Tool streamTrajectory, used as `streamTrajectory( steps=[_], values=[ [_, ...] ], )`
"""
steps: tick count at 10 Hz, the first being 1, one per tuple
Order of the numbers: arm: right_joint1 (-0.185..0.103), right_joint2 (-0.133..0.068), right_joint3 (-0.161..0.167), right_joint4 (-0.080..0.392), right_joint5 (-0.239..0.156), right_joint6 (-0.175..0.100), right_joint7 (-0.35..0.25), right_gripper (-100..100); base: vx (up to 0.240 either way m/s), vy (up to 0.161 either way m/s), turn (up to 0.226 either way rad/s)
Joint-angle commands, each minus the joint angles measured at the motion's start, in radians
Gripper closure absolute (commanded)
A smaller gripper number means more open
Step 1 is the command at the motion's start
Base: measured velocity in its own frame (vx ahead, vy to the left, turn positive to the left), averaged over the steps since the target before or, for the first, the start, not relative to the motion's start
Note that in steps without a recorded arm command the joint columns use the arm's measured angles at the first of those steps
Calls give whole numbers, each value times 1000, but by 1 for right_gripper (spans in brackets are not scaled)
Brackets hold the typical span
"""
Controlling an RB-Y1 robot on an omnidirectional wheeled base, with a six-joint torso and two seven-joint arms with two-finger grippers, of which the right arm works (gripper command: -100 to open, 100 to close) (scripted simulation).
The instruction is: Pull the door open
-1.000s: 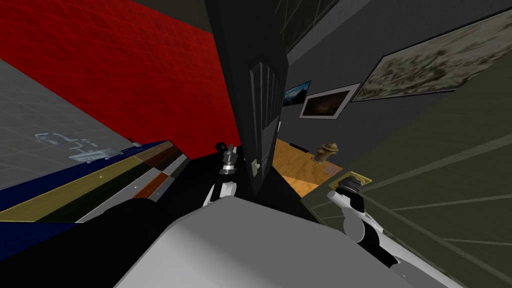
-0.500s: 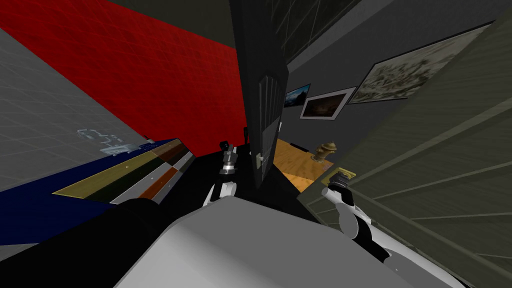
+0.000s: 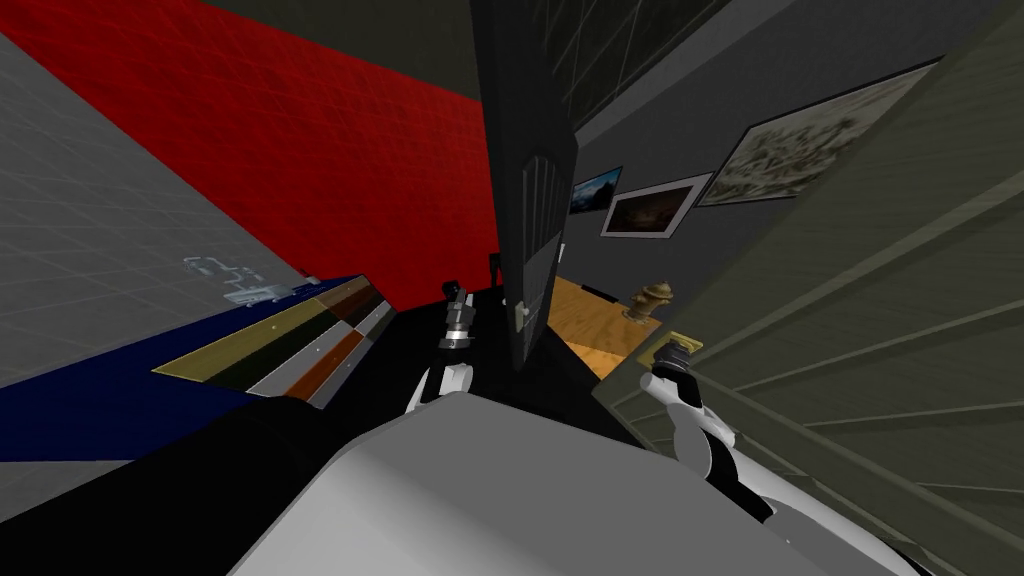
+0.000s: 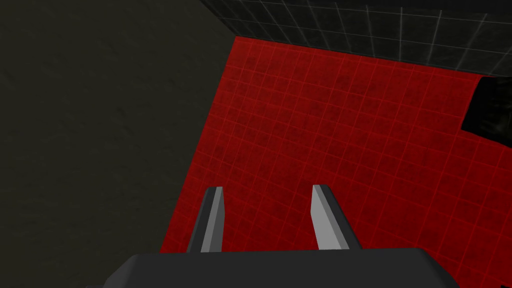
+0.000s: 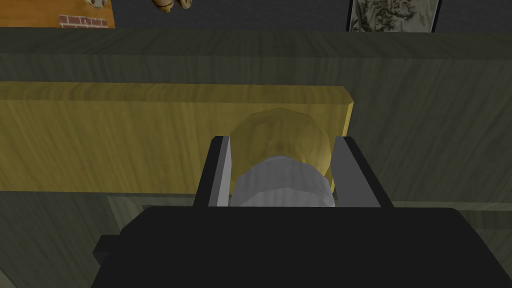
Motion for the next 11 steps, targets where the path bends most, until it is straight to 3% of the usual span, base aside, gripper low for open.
streamTrajectory(
  steps=[1,6,11],
  values=[
    [-3,5,16,-1,5,3,-7,100,-252,-20,72],
    [-17,25,89,-12,29,7,-41,100,-247,3,49],
    [-27,44,126,-13,41,11,-55,100,-169,-7,46]
  ],
)
